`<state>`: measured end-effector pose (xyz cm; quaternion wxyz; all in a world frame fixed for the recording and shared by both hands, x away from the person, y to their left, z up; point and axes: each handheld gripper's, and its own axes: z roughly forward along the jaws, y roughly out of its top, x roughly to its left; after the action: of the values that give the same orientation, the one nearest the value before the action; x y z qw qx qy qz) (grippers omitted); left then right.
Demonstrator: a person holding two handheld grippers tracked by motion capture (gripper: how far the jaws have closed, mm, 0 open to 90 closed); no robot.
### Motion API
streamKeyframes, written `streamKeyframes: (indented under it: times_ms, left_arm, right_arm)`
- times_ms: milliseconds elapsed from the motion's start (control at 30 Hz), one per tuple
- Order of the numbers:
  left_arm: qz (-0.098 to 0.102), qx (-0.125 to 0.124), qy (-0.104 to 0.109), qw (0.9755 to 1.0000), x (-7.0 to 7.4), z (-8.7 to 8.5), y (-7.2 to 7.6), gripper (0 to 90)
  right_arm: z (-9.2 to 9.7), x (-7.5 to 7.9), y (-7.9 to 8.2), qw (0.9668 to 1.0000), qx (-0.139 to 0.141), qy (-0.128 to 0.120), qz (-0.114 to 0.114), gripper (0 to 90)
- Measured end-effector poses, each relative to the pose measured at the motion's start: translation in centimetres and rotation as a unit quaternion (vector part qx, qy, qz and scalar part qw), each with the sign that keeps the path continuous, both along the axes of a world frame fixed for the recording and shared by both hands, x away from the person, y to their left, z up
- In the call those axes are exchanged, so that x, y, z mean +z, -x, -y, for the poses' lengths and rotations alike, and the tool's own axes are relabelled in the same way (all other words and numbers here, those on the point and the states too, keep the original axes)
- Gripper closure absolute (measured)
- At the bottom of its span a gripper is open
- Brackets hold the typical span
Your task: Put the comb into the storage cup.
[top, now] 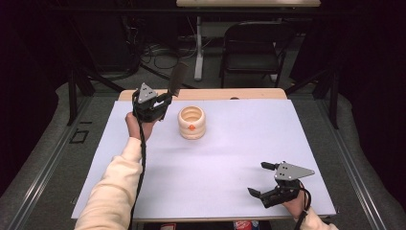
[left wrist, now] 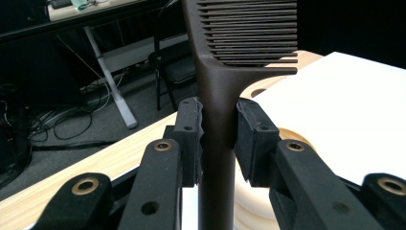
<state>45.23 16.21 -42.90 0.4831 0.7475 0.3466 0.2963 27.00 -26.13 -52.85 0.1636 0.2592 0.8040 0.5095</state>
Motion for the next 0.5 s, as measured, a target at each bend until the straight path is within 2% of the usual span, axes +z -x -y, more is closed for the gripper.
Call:
streamKeyframes:
  times_ms: [500]
  left_arm:
    - [0.01,-0.005,0.01,0.9999,0.2,1.4,-0.5,72.5]
  right_arm:
    - [0.0,0.0,0.0,1.0,0.0,0.001,0.0,0.0]
